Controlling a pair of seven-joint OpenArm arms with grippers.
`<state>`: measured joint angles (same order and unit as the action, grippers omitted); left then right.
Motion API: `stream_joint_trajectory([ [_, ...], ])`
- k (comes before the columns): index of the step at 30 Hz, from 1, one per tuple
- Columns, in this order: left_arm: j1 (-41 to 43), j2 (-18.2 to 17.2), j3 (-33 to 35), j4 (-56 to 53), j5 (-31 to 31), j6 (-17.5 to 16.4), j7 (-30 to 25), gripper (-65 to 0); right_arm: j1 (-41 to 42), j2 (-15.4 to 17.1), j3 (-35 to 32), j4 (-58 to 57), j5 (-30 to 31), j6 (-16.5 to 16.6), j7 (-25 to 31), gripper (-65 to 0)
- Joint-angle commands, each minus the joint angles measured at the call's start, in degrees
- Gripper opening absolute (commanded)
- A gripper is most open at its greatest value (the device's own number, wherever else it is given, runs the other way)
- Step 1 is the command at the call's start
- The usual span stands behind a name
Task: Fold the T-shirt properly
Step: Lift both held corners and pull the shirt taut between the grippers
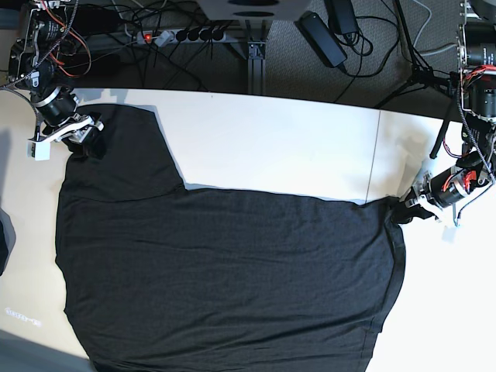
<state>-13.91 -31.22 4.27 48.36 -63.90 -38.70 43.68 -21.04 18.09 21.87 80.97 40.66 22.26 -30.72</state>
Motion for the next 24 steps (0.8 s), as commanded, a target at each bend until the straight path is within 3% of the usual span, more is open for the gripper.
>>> stream_joint_trajectory([
  [1, -0.7, -0.7, 0.0, 0.3, 0.3, -1.3, 1.1, -65.0, -1.1, 0.0, -0.6, -0.9, -3.2, 0.2, -7.3, -49.3],
  [3, -0.7, -0.7, 0.0, 0.3, -0.6, -1.3, 1.1, -65.0, -1.0, 0.0, -0.6, -0.9, -3.2, 0.2, -8.9, -65.0],
  [11, -0.7, -2.4, 0.0, 0.3, -2.0, -1.3, 3.1, -65.0, -1.6, 0.3, -0.5, -0.9, -2.9, 0.2, -13.5, -65.0],
  [17, -0.2, -7.0, 0.0, 0.4, -10.5, -1.3, 12.3, -65.0, -7.1, 1.1, 0.7, 3.0, 1.4, 0.7, -14.4, -65.0],
  [24, -0.2, -11.8, 0.0, 0.4, -21.1, -1.3, 20.6, -65.0, -13.5, 1.3, 6.6, 14.5, 5.0, 2.4, -15.6, -65.0],
])
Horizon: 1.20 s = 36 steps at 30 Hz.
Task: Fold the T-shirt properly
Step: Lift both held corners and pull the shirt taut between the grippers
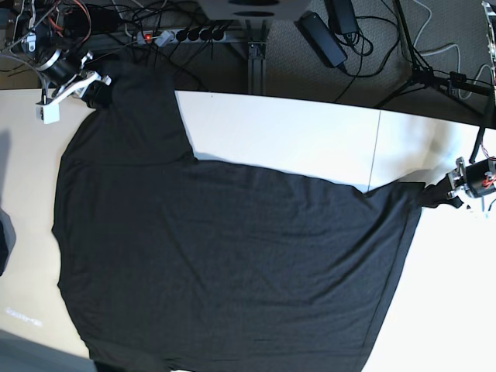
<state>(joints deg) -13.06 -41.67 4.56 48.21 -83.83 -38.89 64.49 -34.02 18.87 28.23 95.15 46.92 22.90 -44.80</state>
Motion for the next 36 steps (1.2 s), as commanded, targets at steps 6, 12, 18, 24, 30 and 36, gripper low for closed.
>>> stream_joint_trajectory([
  [6, -1.4, -2.8, -2.8, 6.8, -1.2, -1.1, 0.9, -65.0, -0.1, 2.7, 3.5, 5.1, 1.1, 2.0, -2.0, -65.0],
  [12, -1.6, -3.3, -3.5, 16.1, -1.2, -1.1, 0.9, -65.0, 4.3, 8.8, 3.9, 7.7, 1.1, 2.0, -2.4, -65.0],
  [18, -5.2, -3.1, -3.5, 15.8, 5.0, -1.1, -4.0, -65.0, 10.7, 13.7, 3.9, 7.5, 2.6, 2.4, -2.6, -65.0],
  [24, -9.0, -2.8, -2.3, 9.7, 6.6, -1.1, -5.8, -65.0, 19.5, 16.0, 3.8, 3.1, 2.6, 2.4, -2.6, -65.0],
  [30, -13.7, 0.0, -2.1, 4.2, 11.5, -1.1, -9.3, -65.0, 29.5, 18.5, -0.9, -6.4, 3.0, 3.1, -2.6, -65.0],
  [36, -18.5, 2.8, 2.3, -1.4, 17.5, -1.1, -15.0, -65.0, 40.0, 19.9, -4.5, -15.9, 3.0, 3.1, -2.6, -65.0],
])
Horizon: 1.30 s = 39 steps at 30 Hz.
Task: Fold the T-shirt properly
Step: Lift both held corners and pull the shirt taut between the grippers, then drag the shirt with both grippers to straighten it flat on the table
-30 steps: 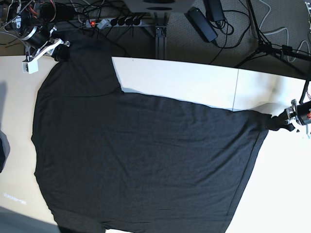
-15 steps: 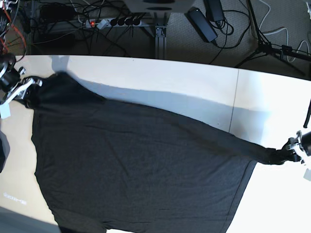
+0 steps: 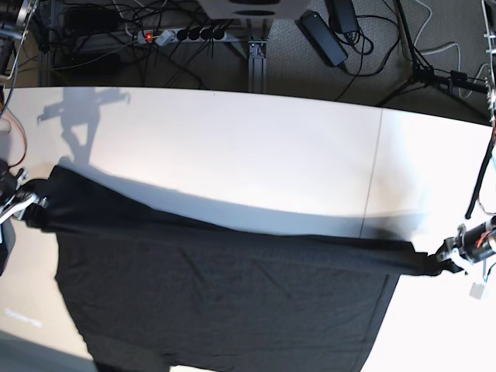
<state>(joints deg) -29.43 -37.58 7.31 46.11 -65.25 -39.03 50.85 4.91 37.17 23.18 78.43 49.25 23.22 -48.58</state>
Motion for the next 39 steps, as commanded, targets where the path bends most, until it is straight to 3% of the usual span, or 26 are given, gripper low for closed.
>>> stream_joint_trajectory([
  [1, -2.8, -1.0, 0.6, 0.2, -0.5, -1.0, -2.4, -65.0, 2.7, 1.7, -0.1, -0.7, 0.7, 2.9, 1.2, -65.0],
  [7, -7.9, 1.5, 6.1, -1.0, 6.2, -1.0, -6.7, -65.0, 12.5, 1.9, -7.0, -8.1, 0.5, 3.8, 1.6, -65.0],
  [16, -10.4, 3.0, 7.6, -1.2, 7.1, -1.0, -7.2, -65.0, 23.5, 1.7, -16.9, -13.4, -1.9, 3.8, 2.4, -65.0],
  [21, -10.9, 5.0, 7.6, -5.2, 14.1, -1.0, -13.8, -65.0, 27.6, 0.8, -21.4, -17.7, -6.0, 3.8, 5.1, -65.0],
  [27, -12.6, 6.3, 7.6, -12.1, 17.5, -1.0, -20.3, -65.0, 30.0, -1.4, -22.3, -21.3, -10.1, 3.8, 7.1, -65.0],
  [28, -13.0, 6.3, 7.6, -12.4, 17.9, -1.0, -20.5, -63.5, 30.0, -1.7, -22.3, -21.5, -11.4, 3.8, 8.1, -65.0],
  [32, -13.8, 6.3, 7.6, -12.5, 21.1, -1.0, -20.7, -39.1, 30.0, -3.1, -22.3, -22.3, -15.5, 3.8, 10.9, -65.0],
  [34, -14.1, 6.3, 7.6, -12.5, 21.8, -1.0, -20.8, -27.6, 30.0, -3.9, -22.3, -22.5, -17.4, 3.8, 12.4, -41.5],
  [36, -14.4, 6.3, 7.6, -12.5, 21.9, -1.0, -20.8, -26.1, 30.0, -4.1, -22.3, -22.5, -17.8, 3.7, 12.9, -20.0],
  [39, -15.5, 6.3, 7.6, -12.5, 21.8, -1.0, -20.8, -26.1, 30.3, -4.0, -22.3, -22.5, -17.8, 3.6, 14.2, -20.4],
])
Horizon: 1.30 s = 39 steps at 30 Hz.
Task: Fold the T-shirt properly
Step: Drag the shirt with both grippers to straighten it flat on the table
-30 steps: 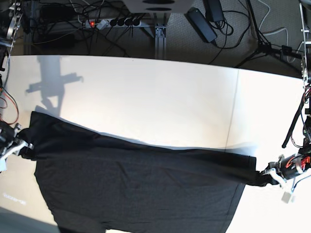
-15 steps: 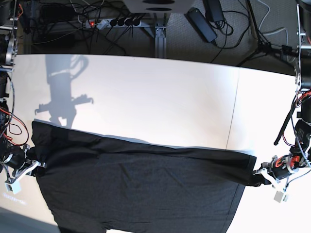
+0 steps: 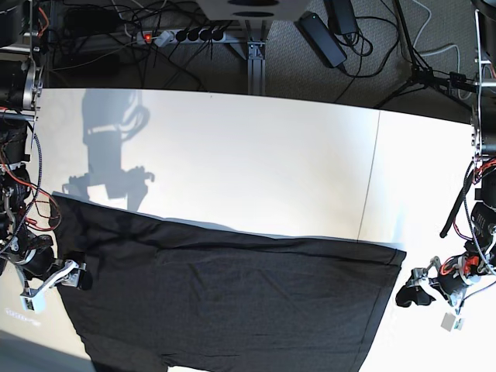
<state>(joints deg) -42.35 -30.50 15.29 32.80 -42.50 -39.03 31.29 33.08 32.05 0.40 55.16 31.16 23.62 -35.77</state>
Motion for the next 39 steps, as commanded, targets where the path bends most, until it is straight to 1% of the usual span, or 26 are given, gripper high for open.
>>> stream_joint_trajectory([
  [1, -3.1, -0.7, -0.3, 0.9, -1.1, -1.0, -1.3, -26.1, 2.5, 1.1, 0.5, 0.8, 0.3, 3.2, 1.6, -20.4],
  [5, -4.7, -0.5, -0.3, 0.9, -1.8, -1.0, -1.1, -26.4, 4.6, 1.1, 0.5, 0.8, 0.9, 3.2, 1.5, -20.5],
  [6, -4.6, -0.2, -0.3, 0.9, -1.7, -1.0, -1.1, -27.5, 5.0, 1.1, 0.5, 0.8, 0.7, 3.2, 1.4, -20.5],
  [7, -4.6, 0.2, -0.3, 0.9, -0.7, -1.0, -1.0, -31.4, 5.4, 1.0, 0.5, 0.6, 0.7, 3.3, 1.1, -20.6],
  [8, -4.3, 0.9, -0.3, 0.9, 0.9, -1.0, -1.0, -37.8, 5.6, 0.8, 0.5, 0.4, 0.4, 3.3, 1.0, -23.0],
  [9, -4.1, 1.6, -0.3, 0.9, 2.5, -1.0, -1.1, -45.4, 5.7, 0.4, 0.5, 0.1, -0.6, 3.2, 1.1, -29.3],
  [10, -3.7, 2.4, -0.3, 0.9, 3.9, -1.0, -1.1, -53.0, 5.6, -0.1, 0.5, -0.2, -2.0, 3.2, 1.2, -39.6],
  [11, -3.2, 3.2, -0.3, 0.9, 4.7, -1.0, -1.1, -59.9, 5.6, -0.9, 0.5, -0.7, -3.3, 3.2, 1.1, -52.0],
  [12, -2.8, 4.0, -0.2, 0.9, 5.3, -1.0, -1.2, -64.9, 5.4, -1.6, 0.5, -1.3, -4.4, 3.2, 1.0, -64.5],
  [14, -1.9, 5.7, -0.2, 0.9, 7.8, -1.0, -2.4, -65.0, 5.3, -3.0, 0.5, -3.5, -6.6, 3.3, 1.0, -65.0],
  [15, -1.4, 6.5, -0.2, 0.9, 9.9, -0.5, -2.9, -65.0, 5.2, -3.7, 0.5, -4.9, -7.4, 3.2, 1.4, -65.0],
  [18, 0.7, 8.7, -0.2, 0.7, 15.6, 2.9, -3.3, -65.0, 5.1, -5.0, 0.5, -9.4, -8.3, 3.2, 1.5, -65.0],
  [21, 3.3, 10.1, 0.5, 0.5, 18.4, 4.3, -4.0, -65.0, 4.2, -5.7, 0.5, -13.0, -8.2, 3.2, 1.5, -65.0],
  [23, 4.8, 10.5, 1.6, 0.4, 20.0, 6.2, -4.5, -65.0, 2.9, -5.9, 0.5, -13.9, -8.2, 3.2, 1.5, -65.0],
  [26, 6.3, 10.6, 3.3, 0.4, 21.2, 7.9, -4.5, -65.0, 0.1, -5.9, 0.5, -14.0, -8.2, 3.2, 1.5, -65.0],
  [29, 6.7, 10.6, 3.9, 0.5, 21.2, 8.0, -5.0, -65.0, -2.2, -5.9, 0.5, -14.0, -7.2, 3.2, 1.4, -65.0],
  [31, 7.0, 10.3, 3.9, 0.5, 21.4, 7.9, -6.4, -65.0, -3.1, -5.9, 0.5, -13.9, -6.4, 3.2, 1.0, -65.0],
  [35, 8.6, 8.9, 3.9, 1.5, 23.1, 7.9, -8.5, -65.0, -5.5, -5.6, 0.5, -11.1, -4.8, 3.2, -3.6, -65.0],
  [39, 11.0, 6.6, 3.9, 5.2, 23.1, 7.9, -8.5, -65.0, -8.4, -4.8, 0.5, -6.0, -2.8, 3.2, -7.6, -65.0],
])
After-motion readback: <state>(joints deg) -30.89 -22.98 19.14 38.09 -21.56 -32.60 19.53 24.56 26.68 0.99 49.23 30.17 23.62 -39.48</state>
